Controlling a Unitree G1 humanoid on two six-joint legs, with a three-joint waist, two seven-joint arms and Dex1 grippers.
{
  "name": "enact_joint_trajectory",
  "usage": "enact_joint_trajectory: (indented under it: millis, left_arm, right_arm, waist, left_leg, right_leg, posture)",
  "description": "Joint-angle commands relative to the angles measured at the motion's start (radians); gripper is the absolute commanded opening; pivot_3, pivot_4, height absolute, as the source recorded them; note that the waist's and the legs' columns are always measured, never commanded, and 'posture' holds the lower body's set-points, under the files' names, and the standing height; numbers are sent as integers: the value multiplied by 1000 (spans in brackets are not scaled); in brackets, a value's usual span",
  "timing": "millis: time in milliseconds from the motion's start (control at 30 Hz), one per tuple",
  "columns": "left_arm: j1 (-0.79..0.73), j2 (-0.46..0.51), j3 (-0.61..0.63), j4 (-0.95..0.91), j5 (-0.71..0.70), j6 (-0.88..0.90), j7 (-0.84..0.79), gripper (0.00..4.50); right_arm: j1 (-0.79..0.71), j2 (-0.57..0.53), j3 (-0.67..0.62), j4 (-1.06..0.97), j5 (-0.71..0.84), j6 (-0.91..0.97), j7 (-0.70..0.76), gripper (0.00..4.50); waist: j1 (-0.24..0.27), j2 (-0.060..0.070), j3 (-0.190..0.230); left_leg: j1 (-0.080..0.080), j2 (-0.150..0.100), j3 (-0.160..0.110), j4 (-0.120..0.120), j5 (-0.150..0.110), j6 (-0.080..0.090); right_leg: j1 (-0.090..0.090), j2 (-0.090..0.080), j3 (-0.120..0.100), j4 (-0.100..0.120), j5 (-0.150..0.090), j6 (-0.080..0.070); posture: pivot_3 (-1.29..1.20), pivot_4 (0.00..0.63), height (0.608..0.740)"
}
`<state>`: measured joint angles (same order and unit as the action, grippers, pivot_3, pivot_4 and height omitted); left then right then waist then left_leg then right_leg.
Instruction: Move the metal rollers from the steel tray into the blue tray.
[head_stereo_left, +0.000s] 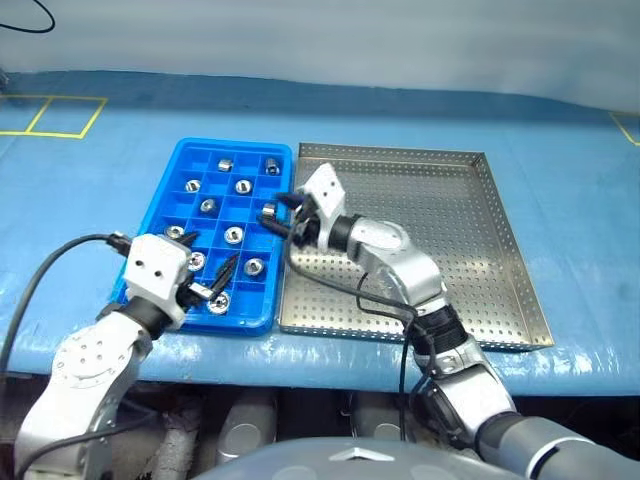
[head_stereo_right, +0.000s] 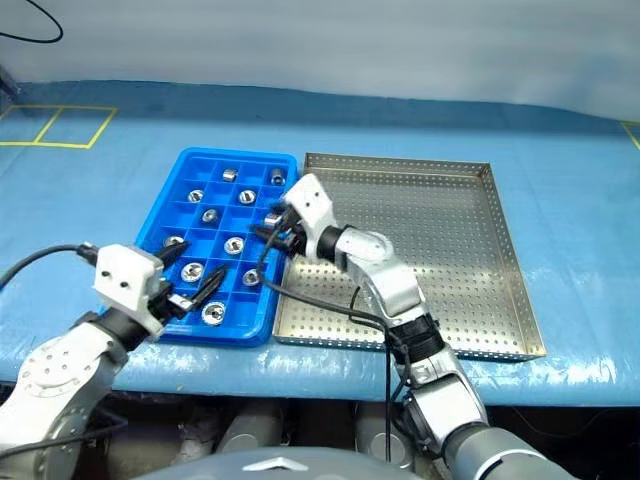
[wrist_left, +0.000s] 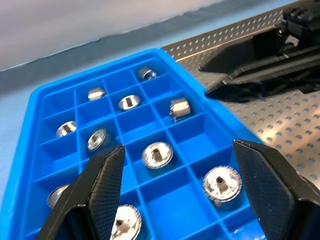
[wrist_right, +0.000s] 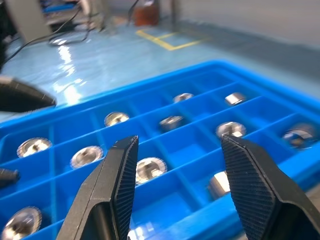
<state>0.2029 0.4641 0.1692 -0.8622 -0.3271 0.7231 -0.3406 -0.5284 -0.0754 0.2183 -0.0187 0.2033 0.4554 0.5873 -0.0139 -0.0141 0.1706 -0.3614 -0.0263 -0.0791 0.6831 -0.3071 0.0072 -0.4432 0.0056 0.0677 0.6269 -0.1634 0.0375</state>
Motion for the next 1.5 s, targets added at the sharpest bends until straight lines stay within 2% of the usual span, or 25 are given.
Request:
enact_joint_trajectory:
  millis: [33,100,167,233,300,333,500,667,1500]
  left_arm:
    - [-66,-12,-34,55,35,-49,25,3749]
    - [-105,-14,-43,105,48,-52,35,3749]
    - [-148,-6,-69,160,61,-62,22,3749]
    - [-185,-8,-99,204,66,-74,7,3749]
    - [-211,-10,-117,235,73,-85,2,3749]
    - [-227,-15,-127,253,74,-92,1,3749]
    - [-280,-35,-147,304,86,-121,6,3749]
    - [-289,-33,-132,311,92,-137,10,3749]
    - [-258,-60,-150,271,85,-141,7,3749]
  right_arm:
    - [48,-88,-93,-109,59,66,15,2750]
    - [84,-149,-128,-151,68,84,19,2750]
    - [129,-228,-178,-182,65,100,13,3111]
    - [165,-275,-218,-194,61,99,-3,3664]
    - [179,-280,-243,-193,62,80,-33,4304]
    - [188,-278,-255,-185,61,55,-43,4478]
    - [220,-258,-277,-152,60,-31,-63,4478]
    - [223,-255,-272,-131,66,-58,-55,4478]
    - [197,-254,-249,-71,39,-87,-74,4478]
  waist:
    - [0,0,0]
    - [-4,1,0]
    - [-13,1,0]
    - [-24,1,0]
    - [-38,1,0]
    - [-51,1,0]
    - [-92,1,0]
    - [-109,1,0]
    - [-86,1,0]
  left_leg:
    - [0,0,0,0,0,0]
    - [0,0,0,0,0,0]
    - [0,0,1,0,0,0]
    - [0,0,3,0,0,1]
    - [0,0,4,0,0,1]
    - [0,0,5,0,0,1]
    - [1,1,8,0,0,1]
    - [1,1,8,1,-1,2]
    - [1,1,6,1,-1,2]
  right_leg:
    - [0,0,0,0,0,0]
    - [0,0,0,0,0,0]
    - [0,0,0,0,0,0]
    - [0,0,0,0,0,0]
    - [0,0,1,0,0,0]
    - [0,1,2,0,0,0]
    - [0,2,5,1,1,1]
    - [0,2,6,1,1,2]
    - [-1,1,6,1,2,2]
  posture:
    - [-4,150,740]
    - [-31,150,740]
    - [-71,150,740]
    - [-100,150,740]
    - [-129,150,740]
    - [-140,150,740]
    - [-159,150,740]
    - [-145,150,740]
    - [-110,150,740]
